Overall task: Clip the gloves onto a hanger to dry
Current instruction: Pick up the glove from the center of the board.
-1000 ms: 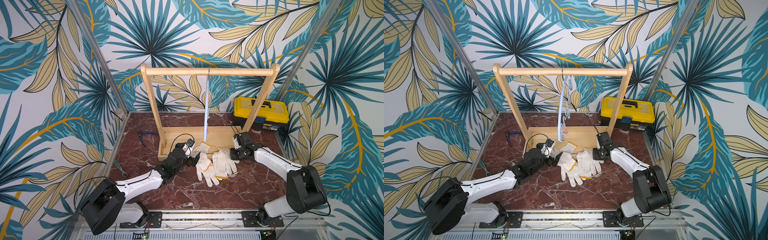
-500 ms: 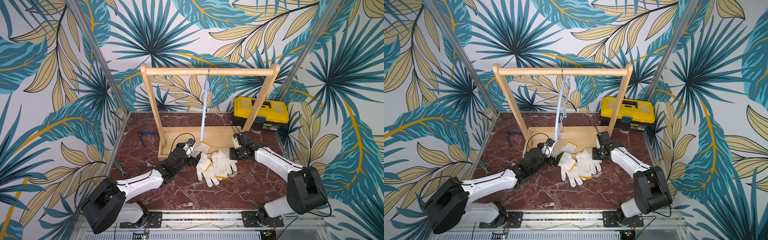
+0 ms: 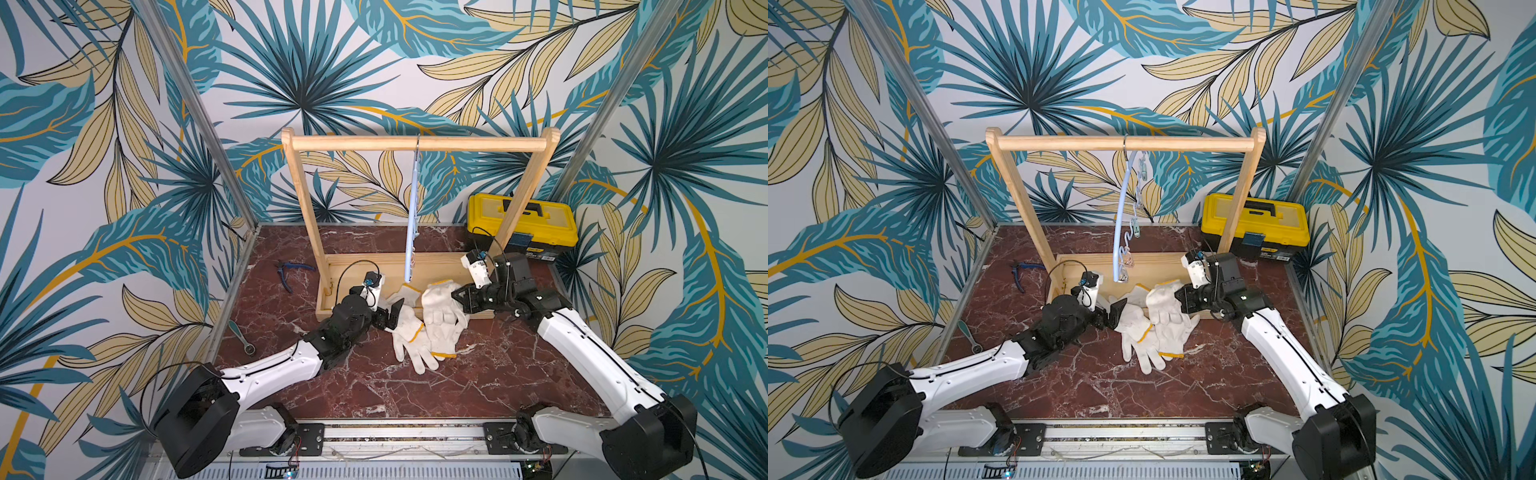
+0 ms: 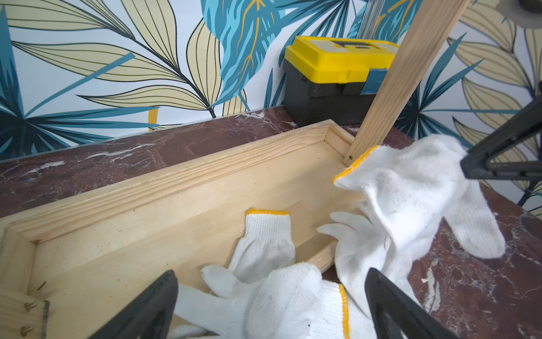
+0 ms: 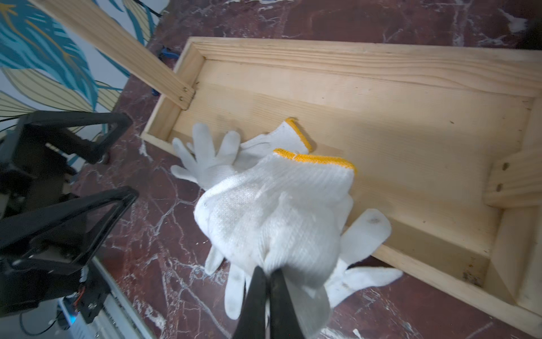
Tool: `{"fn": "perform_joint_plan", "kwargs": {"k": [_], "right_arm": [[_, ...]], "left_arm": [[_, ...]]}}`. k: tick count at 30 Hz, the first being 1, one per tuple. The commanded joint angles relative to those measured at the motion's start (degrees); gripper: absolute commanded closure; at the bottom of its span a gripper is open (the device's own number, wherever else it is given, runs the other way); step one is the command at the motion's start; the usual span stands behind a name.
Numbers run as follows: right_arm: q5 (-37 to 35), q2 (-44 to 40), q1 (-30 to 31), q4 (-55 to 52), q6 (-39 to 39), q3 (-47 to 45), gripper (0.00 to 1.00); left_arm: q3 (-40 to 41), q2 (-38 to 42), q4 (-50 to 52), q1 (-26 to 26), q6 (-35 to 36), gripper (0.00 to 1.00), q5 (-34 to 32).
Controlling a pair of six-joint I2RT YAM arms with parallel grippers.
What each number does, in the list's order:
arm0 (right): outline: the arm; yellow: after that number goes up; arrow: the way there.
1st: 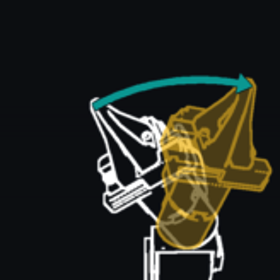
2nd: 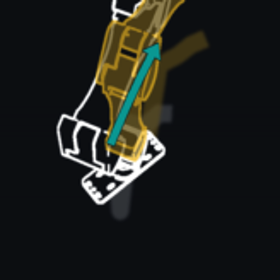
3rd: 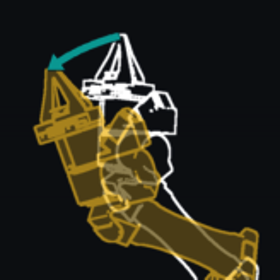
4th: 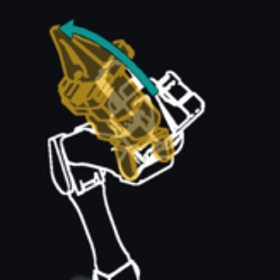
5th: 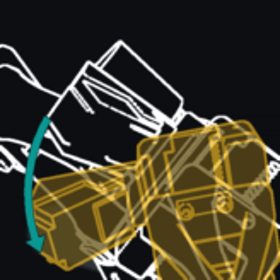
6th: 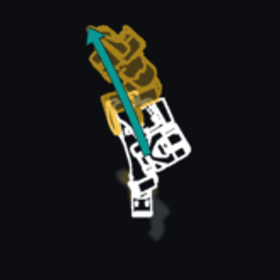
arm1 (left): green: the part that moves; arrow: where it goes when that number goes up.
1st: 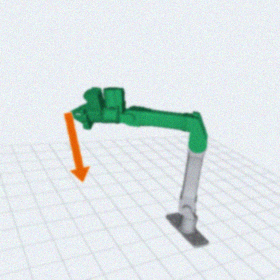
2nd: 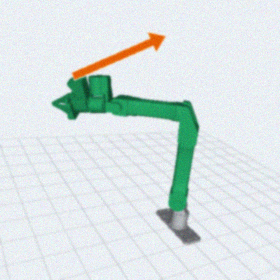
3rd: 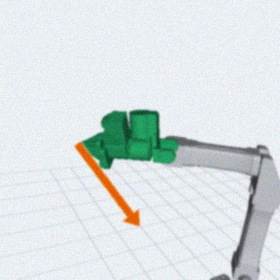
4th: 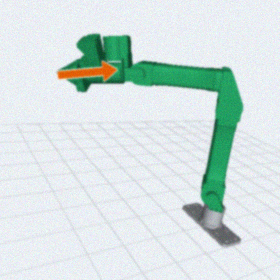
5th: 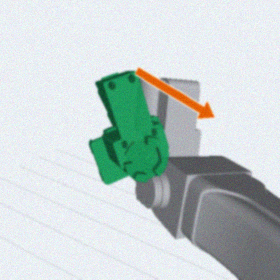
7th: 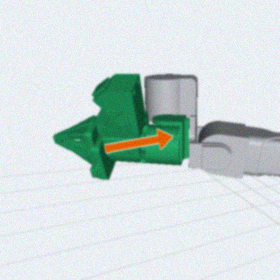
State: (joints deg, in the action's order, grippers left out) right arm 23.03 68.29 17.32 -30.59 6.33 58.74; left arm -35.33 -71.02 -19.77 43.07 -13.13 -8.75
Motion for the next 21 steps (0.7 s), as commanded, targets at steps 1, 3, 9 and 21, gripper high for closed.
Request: {"fn": "perform_joint_plan", "kwargs": {"k": [1, 3, 9, 21], "right_arm": [[9.4, -1.7, 1.1, -1.4, -2.1, -0.2, 1.0], [11.0, -2.9, 2.0, -1.3, -2.5, -0.8, 1.0], [13.2, -5.0, 3.9, 1.1, -4.0, -2.5, 1.0], [11.0, -1.9, 9.4, 8.7, -4.7, -2.4, 1.0]], "left_arm": [[-2.6, 2.7, 2.6, -0.5, -7.1, 0.0, 5.0], [-2.6, 4.0, 3.7, -1.5, -10.4, 0.0, 9.7], [-1.6, 8.3, 6.2, -4.8, -18.9, 0.0, 19.2], [1.7, 12.6, 8.2, -5.9, -35.0, 0.01, 25.2]]}}
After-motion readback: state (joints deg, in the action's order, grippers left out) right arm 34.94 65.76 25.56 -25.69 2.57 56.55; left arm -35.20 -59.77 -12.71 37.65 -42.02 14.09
